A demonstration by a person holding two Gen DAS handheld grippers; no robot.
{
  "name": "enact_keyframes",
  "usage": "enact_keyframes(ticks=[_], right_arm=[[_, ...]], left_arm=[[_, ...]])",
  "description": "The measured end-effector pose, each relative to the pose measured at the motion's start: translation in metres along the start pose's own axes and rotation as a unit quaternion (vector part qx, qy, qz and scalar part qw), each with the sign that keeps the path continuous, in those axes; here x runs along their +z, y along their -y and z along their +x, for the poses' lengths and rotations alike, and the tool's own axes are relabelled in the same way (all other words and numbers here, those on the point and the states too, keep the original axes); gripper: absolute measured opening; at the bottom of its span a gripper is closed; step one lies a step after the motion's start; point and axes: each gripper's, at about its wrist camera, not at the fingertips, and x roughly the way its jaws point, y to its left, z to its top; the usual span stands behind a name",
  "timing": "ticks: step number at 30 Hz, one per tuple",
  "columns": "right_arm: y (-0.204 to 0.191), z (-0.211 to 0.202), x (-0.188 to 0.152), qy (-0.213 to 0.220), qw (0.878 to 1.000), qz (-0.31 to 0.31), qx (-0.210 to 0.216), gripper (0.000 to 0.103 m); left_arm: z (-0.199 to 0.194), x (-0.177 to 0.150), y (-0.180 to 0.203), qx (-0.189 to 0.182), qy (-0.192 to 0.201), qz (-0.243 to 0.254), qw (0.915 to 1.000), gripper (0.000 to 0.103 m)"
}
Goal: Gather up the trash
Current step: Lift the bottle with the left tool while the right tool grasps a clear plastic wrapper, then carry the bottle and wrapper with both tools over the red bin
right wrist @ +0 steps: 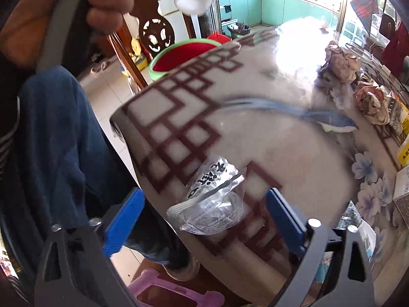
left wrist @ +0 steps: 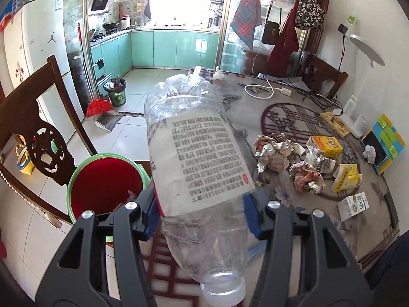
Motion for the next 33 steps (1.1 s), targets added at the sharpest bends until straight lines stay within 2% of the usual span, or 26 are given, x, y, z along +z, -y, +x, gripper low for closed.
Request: enact_keyframes(ticks=[3, 6, 7, 13, 18, 23, 33], right_arm=[[0.002, 0.007, -0.002, -0.003, 1.000, -0.010, -0.007, 0.075], [0.006, 0.010, -0.001, 0.001, 1.000, -0.011, -0.016, 0.061], [0.010, 0.010, 0.000, 0.003, 1.000, -0.008, -0.019, 0.051], [0.028, 0.004, 0.001, 0.002, 1.000, 0.016, -0.014, 0.040], [0.032, -0.016, 0.018, 0.026, 0.999, 0.007, -0.031, 0.039], [0.032, -0.032, 0.056, 0.059, 0.997, -0.010, -0.042, 0.039], [0.022, -0.031, 0.148, 0.106, 0.993, -0.039, -0.041, 0.039]], left_arm=[[-0.001, 0.001, -0.004, -0.003, 0.003, -0.008, 1.0000, 0.052], [-0.002, 0.002, -0.002, -0.006, 0.006, -0.008, 0.9999, 0.052], [-0.001, 0.002, -0.002, -0.007, 0.006, -0.008, 0.9999, 0.052], [-0.001, 0.001, -0.004, -0.008, 0.006, -0.007, 0.9999, 0.052], [-0.004, 0.006, -0.007, -0.002, 0.011, -0.006, 0.9999, 0.052], [-0.010, 0.014, -0.023, 0.018, 0.022, -0.010, 0.9995, 0.052], [-0.003, 0.024, -0.108, 0.096, 0.021, -0.029, 0.9947, 0.052]])
